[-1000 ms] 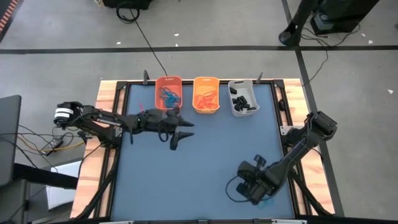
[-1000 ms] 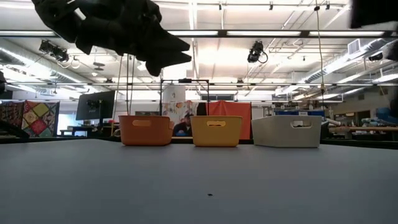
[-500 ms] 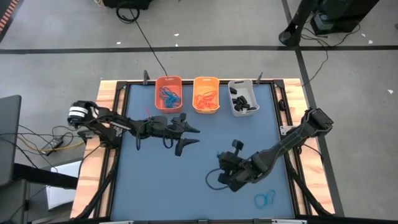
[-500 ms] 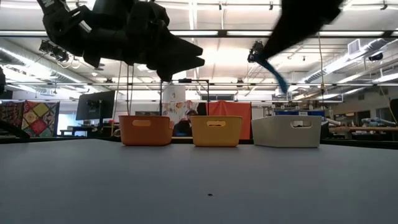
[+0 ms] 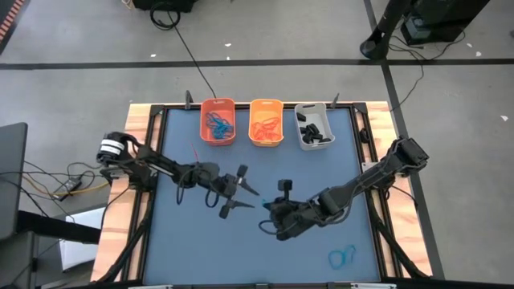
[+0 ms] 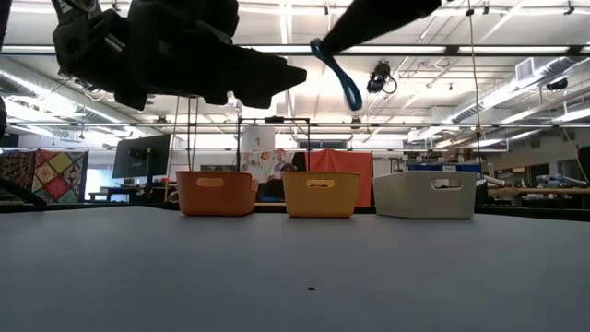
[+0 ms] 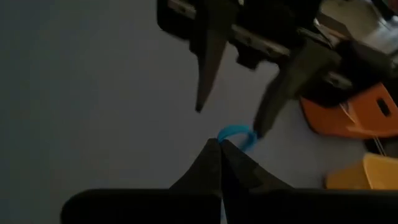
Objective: Sort rubber bands into baskets
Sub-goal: Put the blue rubber band into the orange bin
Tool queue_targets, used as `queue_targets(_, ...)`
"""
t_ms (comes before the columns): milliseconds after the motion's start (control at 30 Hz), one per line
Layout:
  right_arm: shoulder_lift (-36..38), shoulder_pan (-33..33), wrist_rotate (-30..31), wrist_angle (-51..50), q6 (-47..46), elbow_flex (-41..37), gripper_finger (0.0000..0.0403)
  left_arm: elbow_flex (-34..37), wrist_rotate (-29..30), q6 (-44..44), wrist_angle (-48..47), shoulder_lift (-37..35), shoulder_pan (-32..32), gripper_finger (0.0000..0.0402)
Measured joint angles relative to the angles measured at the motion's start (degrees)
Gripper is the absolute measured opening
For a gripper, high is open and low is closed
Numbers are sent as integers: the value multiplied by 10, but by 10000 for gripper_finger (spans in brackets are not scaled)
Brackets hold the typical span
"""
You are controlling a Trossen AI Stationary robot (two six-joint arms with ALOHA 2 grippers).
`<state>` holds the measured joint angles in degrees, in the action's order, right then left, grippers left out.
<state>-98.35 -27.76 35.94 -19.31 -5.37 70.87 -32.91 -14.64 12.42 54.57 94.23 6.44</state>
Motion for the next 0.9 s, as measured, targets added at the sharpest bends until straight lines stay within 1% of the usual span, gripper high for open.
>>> queue_targets(167, 0, 11, -51, 46, 66, 0, 3, 0, 10, 8, 43, 24, 5, 202)
queue_targets(333, 0, 22, -73, 92, 126, 0, 3, 0, 6, 7, 69, 46, 4, 202)
queue_targets(533, 1, 43, -72, 134, 150, 0, 3, -6, 1, -37, 74, 53, 4, 202)
queue_targets(733, 1, 53, -69, 134, 150, 0, 3, -8, 0, -53, 92, 53, 4, 201)
queue_targets(800, 1, 53, -65, 133, 150, 0, 3, -8, 2, -56, 89, 53, 4, 193)
queue_targets(900, 1, 52, -39, 133, 150, 0, 3, -8, 3, -72, 86, 53, 4, 161)
